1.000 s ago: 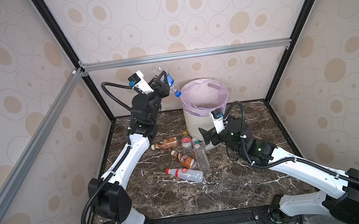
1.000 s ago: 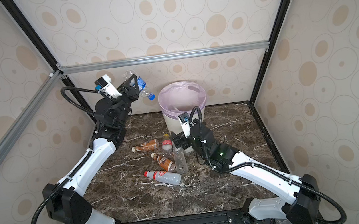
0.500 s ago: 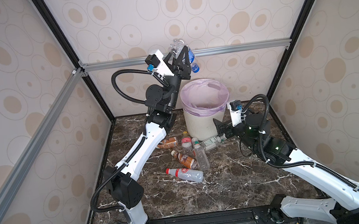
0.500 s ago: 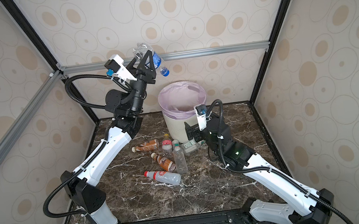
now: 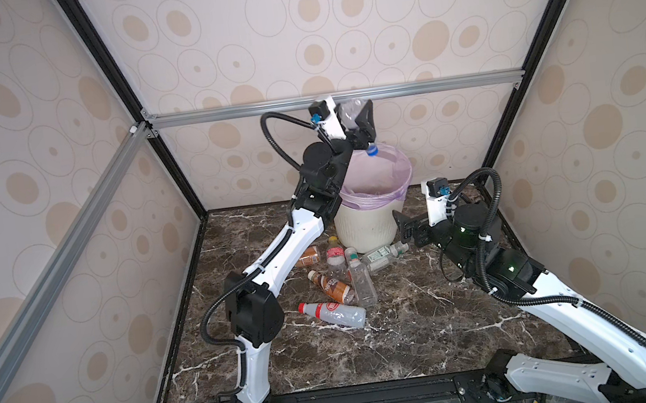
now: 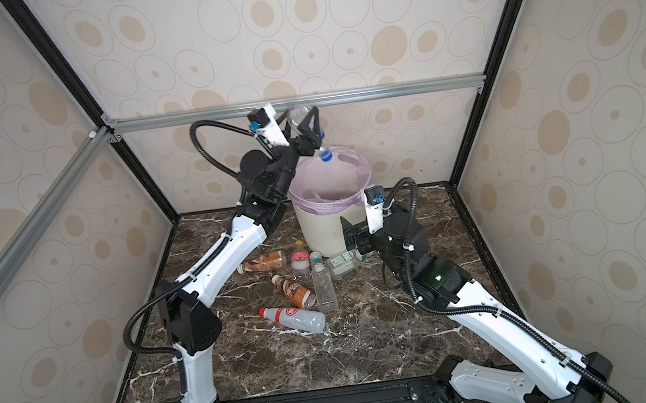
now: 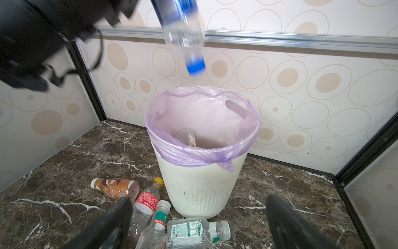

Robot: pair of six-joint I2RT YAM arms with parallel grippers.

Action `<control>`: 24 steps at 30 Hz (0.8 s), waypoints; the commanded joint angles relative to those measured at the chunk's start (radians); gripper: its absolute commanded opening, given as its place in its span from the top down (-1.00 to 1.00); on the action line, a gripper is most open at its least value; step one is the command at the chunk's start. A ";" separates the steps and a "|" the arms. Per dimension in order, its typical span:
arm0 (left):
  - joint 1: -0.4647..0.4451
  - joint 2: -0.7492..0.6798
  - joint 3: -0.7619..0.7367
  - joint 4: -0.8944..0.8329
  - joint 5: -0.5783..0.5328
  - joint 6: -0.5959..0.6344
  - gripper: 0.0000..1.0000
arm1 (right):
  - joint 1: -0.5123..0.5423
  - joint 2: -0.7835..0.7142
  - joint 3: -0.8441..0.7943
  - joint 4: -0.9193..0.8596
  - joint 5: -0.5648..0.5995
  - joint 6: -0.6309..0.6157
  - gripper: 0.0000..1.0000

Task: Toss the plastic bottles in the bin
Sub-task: 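Carry the blue-labelled bottle over the bin with the left gripper and open it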

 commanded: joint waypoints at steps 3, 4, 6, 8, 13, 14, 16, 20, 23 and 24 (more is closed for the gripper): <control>-0.020 -0.049 0.043 -0.108 -0.001 0.007 -0.98 | -0.011 -0.022 -0.017 -0.001 -0.017 0.022 -0.99; -0.021 -0.046 0.068 -0.129 -0.004 0.009 -0.98 | -0.010 -0.023 -0.019 0.001 -0.019 0.026 -0.98; -0.025 -0.043 0.094 -0.146 0.005 0.008 -0.98 | -0.010 -0.024 -0.025 0.006 -0.021 0.033 -0.98; -0.033 -0.044 0.094 -0.148 0.000 0.015 -0.98 | -0.010 -0.021 -0.025 0.005 -0.024 0.040 -0.98; -0.043 -0.053 0.079 -0.151 -0.002 0.016 -0.98 | -0.011 -0.020 -0.019 -0.014 -0.033 0.053 -0.99; -0.043 -0.056 0.072 -0.147 -0.004 0.017 -0.98 | -0.010 -0.022 -0.019 -0.017 -0.032 0.056 -0.99; -0.045 -0.064 0.059 -0.142 -0.009 0.018 -0.98 | -0.011 -0.029 -0.019 -0.021 -0.031 0.055 -0.99; -0.046 -0.076 0.049 -0.140 -0.005 0.018 -0.98 | -0.010 -0.039 -0.017 -0.030 -0.032 0.060 -0.98; -0.045 -0.089 0.038 -0.141 -0.007 0.017 -0.99 | -0.011 -0.047 -0.022 -0.031 -0.034 0.066 -0.98; -0.045 -0.094 0.034 -0.143 -0.010 0.018 -0.98 | -0.010 -0.049 -0.023 -0.031 -0.037 0.068 -0.98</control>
